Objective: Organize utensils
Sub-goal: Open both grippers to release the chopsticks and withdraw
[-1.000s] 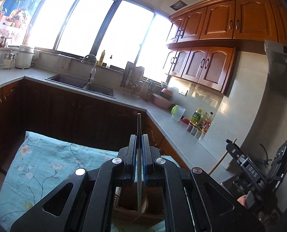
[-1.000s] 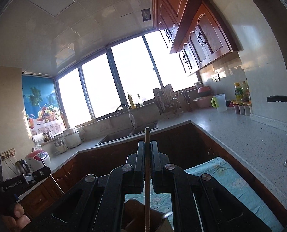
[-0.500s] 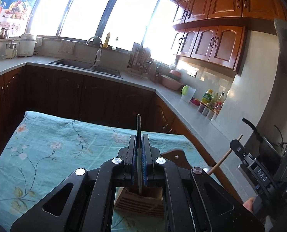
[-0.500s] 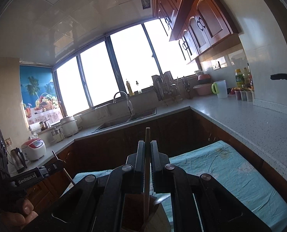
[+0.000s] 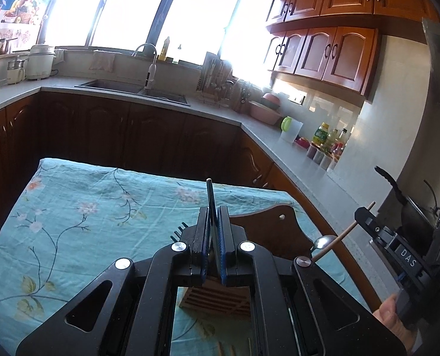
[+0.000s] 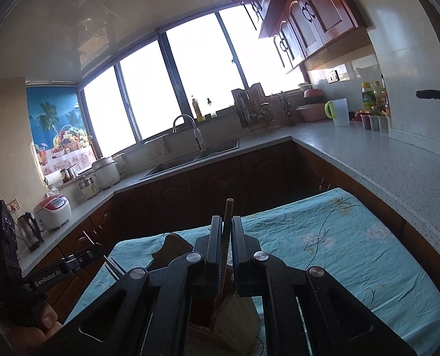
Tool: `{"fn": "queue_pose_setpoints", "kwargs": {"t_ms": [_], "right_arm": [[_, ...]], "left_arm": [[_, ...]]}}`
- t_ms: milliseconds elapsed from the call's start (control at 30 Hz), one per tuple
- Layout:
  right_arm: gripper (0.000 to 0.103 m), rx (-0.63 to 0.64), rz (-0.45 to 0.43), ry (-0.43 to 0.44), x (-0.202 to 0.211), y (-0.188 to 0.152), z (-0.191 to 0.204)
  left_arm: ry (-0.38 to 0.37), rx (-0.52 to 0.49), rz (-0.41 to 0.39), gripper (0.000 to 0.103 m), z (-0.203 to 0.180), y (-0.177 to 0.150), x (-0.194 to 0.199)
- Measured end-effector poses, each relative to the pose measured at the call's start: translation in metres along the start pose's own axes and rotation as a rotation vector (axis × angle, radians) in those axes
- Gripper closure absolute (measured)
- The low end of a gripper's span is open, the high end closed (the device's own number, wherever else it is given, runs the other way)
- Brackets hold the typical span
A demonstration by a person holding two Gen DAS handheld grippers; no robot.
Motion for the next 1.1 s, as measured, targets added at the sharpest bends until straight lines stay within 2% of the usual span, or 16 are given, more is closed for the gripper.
{"fn": "queue_pose_setpoints", "kwargs": {"t_ms": [67,167,200,233,267,300,367,467,567,700,767,1100], "right_arm": [[0.096,-0.008,0.005,0.0,0.0,0.001,-0.001],[0.089,-0.026,0.015,0.006,0.001,0.003,-0.002],[0.077,-0.03,0.014,0.009,0.003,0.004,-0.002],[0.069,-0.033,0.006,0.016,0.006,0.005,-0.002],[0.052,-0.034,-0.008,0.023,0.011,0.007,-0.002],[0.042,-0.035,-0.025,0.028,0.016,0.008,-0.001],[0.04,-0.043,-0.05,0.031,0.026,0.011,-0.001],[0.021,-0.073,-0.076,0.05,0.042,0.013,-0.004],[0.018,-0.085,-0.094,0.055,0.059,0.01,-0.007],[0.006,-0.101,-0.089,0.068,0.08,0.002,-0.01],[0.002,-0.096,-0.081,0.067,0.089,-0.005,-0.009],[0.001,-0.045,0.008,0.056,0.132,-0.054,-0.01]], "left_arm": [[0.004,0.001,0.007,0.098,0.0,0.001,0.0],[-0.025,0.023,0.003,0.096,0.002,0.003,0.008],[-0.037,0.026,-0.002,0.091,0.001,0.004,0.012],[-0.039,0.024,-0.01,0.079,0.0,0.006,0.017],[-0.035,0.022,-0.021,0.073,-0.001,0.007,0.023],[-0.029,0.02,-0.034,0.063,-0.002,0.007,0.029],[-0.022,0.024,-0.045,0.058,-0.002,0.008,0.041],[-0.024,0.056,-0.047,0.049,0.004,0.004,0.06],[0.0,0.081,-0.051,0.036,0.009,-0.005,0.08],[0.025,0.104,-0.028,0.023,0.016,-0.025,0.101],[0.025,0.119,-0.012,0.022,0.019,-0.039,0.112],[0.062,0.168,0.066,0.021,0.032,-0.101,0.152]]}}
Point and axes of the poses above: each gripper's, at about its wrist camera, not at the fingertips, and x roughly against the way its jaws point, z to its left, y to its top, the point moved 1 cm from there along -x, roughly the way its jaws point, and after that the axes turned 7 degrees about -x, right-handed, at the moved point
